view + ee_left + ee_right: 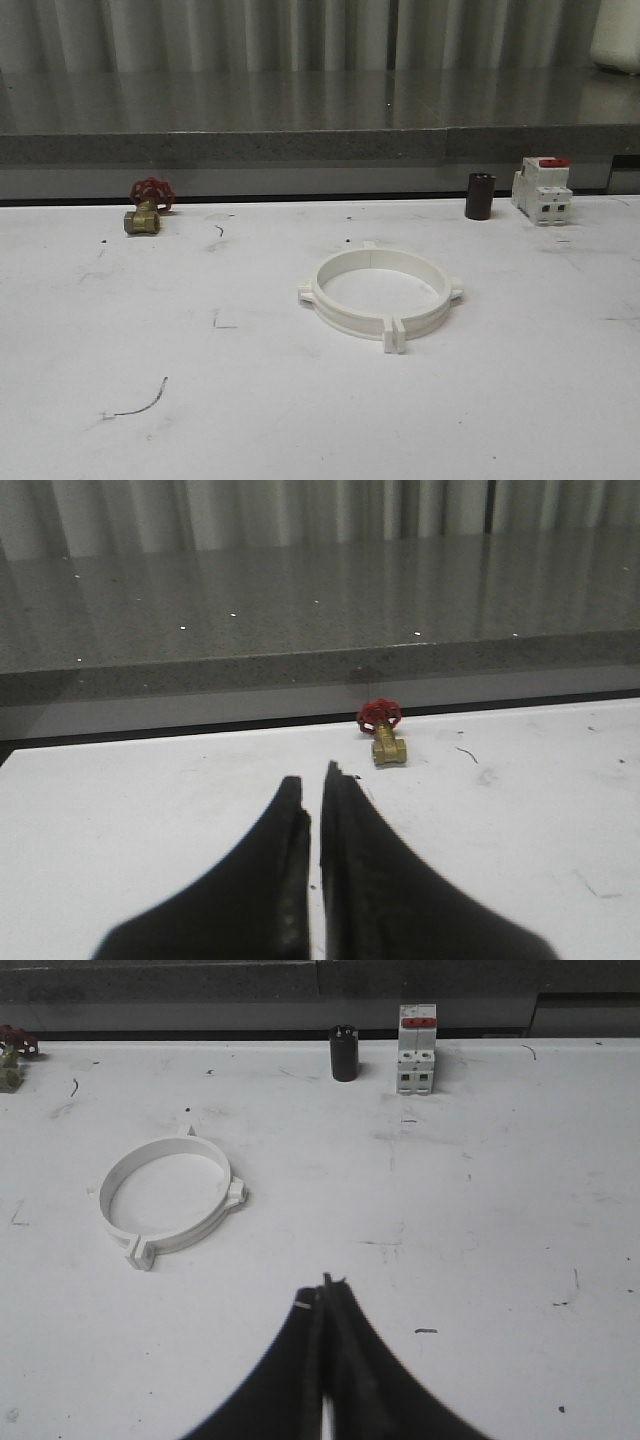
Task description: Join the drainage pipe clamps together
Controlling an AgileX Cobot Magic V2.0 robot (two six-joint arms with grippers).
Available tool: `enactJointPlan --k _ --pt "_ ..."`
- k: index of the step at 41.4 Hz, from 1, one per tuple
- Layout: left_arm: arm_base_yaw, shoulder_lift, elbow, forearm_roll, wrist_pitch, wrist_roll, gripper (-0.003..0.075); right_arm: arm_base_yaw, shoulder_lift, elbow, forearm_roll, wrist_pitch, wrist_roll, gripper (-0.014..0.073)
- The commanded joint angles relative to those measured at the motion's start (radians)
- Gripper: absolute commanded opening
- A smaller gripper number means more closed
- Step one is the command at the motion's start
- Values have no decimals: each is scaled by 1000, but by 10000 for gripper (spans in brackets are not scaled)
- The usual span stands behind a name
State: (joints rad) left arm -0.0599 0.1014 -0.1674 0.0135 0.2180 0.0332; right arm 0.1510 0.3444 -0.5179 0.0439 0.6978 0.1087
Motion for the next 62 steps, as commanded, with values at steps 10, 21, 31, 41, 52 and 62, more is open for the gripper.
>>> enactJointPlan --k 10,21,31,41,52,62 --pt "40 -122 193 -14 -287 -4 -20 -5 8 -23 -8 -75 -1 -116" --pt "38 -119 193 8 -266 -68 -20 -5 8 -23 -8 -73 -1 -116" --pt "38 -119 195 20 -266 -77 -20 -5 8 -23 -8 -74 -1 -116" --pt "38 -119 195 20 -266 -77 -20 -5 8 -23 -8 -74 -1 -116" --pt "38 -119 195 20 -266 -77 -20 -5 8 -23 -8 -74 -1 -116" --pt "38 -119 195 20 -266 -77 -20 -5 8 -23 -8 -74 -1 -116"
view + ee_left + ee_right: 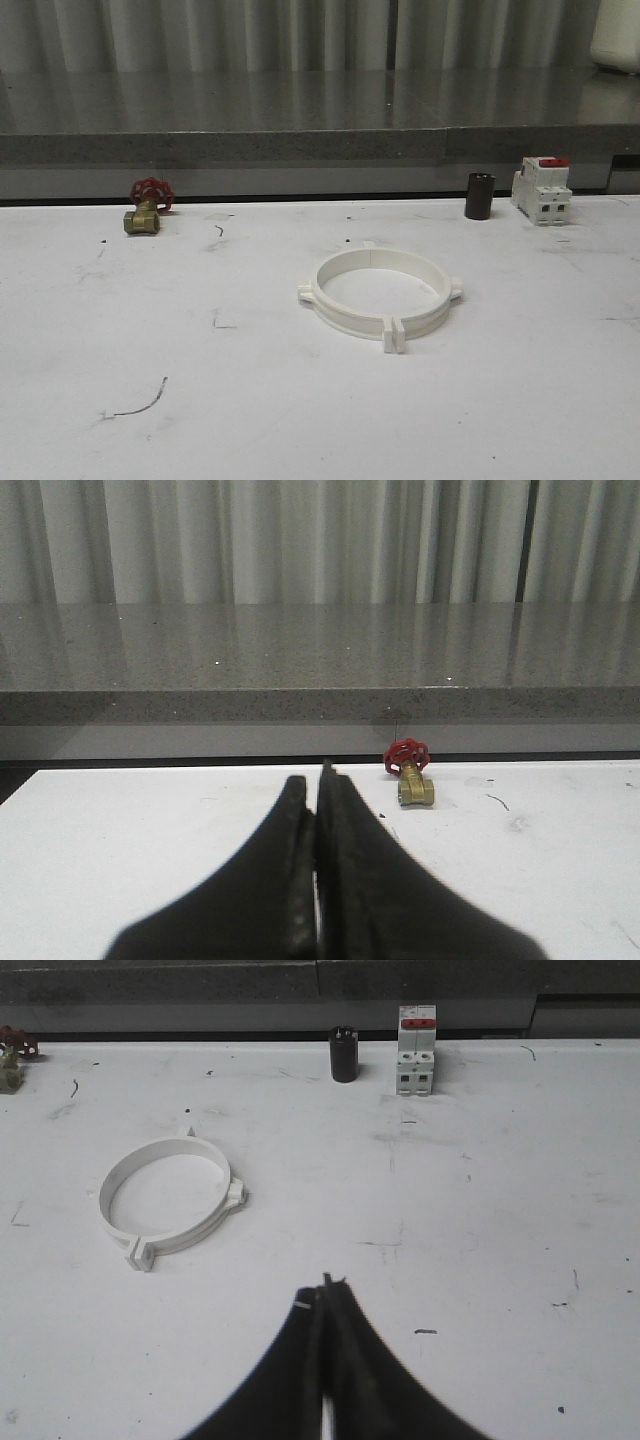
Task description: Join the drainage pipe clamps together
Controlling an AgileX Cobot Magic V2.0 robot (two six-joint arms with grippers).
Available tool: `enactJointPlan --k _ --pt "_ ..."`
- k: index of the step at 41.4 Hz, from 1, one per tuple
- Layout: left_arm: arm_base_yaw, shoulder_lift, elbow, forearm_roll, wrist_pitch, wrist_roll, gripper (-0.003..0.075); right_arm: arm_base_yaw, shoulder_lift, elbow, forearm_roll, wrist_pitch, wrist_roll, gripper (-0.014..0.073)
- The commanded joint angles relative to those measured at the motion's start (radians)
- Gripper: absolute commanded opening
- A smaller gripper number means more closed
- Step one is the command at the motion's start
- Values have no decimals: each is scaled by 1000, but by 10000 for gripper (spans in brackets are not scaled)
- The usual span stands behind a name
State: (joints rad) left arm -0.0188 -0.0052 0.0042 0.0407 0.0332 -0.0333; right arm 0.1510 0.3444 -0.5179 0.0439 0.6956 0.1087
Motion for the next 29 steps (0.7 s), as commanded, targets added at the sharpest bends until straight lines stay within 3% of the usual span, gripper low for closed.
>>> enactJointPlan --k 1,11,24,29 --pt "-3 -12 23 -7 -81 -11 -20 -5 8 -23 -8 -72 -1 -116" --pt "-3 -12 23 -7 -81 -11 -20 -19 -56 42 -73 -132 -1 -116" --pt "-3 -12 23 -7 -81 -11 -20 -53 -323 443 -70 -598 -1 -116" --pt "-3 -12 23 -7 -81 -11 -20 -76 -371 544 -70 -710 -1 -116"
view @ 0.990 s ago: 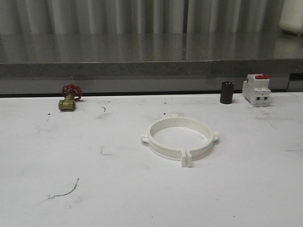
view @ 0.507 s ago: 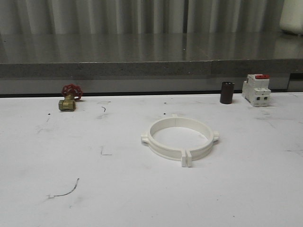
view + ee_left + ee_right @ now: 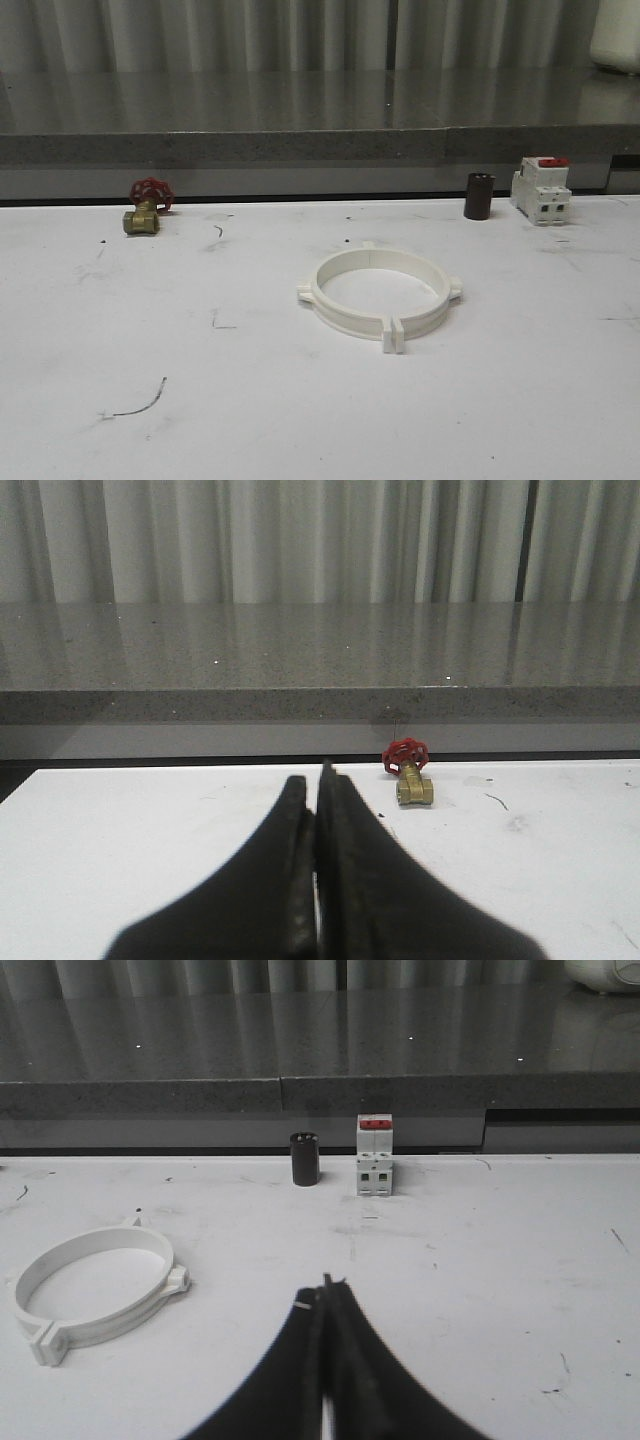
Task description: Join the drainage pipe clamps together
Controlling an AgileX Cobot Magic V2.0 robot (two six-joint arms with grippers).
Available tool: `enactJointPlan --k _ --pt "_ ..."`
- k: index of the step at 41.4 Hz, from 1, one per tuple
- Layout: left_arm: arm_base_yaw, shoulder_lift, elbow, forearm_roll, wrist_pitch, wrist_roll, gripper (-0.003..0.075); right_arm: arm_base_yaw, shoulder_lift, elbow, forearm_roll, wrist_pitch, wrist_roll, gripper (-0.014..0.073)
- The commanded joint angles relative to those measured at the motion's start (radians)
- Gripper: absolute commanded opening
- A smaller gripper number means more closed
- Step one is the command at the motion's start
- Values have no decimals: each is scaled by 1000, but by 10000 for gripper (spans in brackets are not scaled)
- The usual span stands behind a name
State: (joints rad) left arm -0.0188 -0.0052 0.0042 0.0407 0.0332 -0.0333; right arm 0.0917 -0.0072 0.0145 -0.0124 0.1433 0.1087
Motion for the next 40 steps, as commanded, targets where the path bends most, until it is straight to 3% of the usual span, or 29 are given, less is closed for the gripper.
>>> enactJointPlan --k 1,40 --pt "-3 -12 23 -7 -81 -11 -20 -20 -19 8 -13 -143 0 -116" --pt "-3 -10 23 -7 -81 -11 -20 -36 -19 8 -11 -153 0 -116"
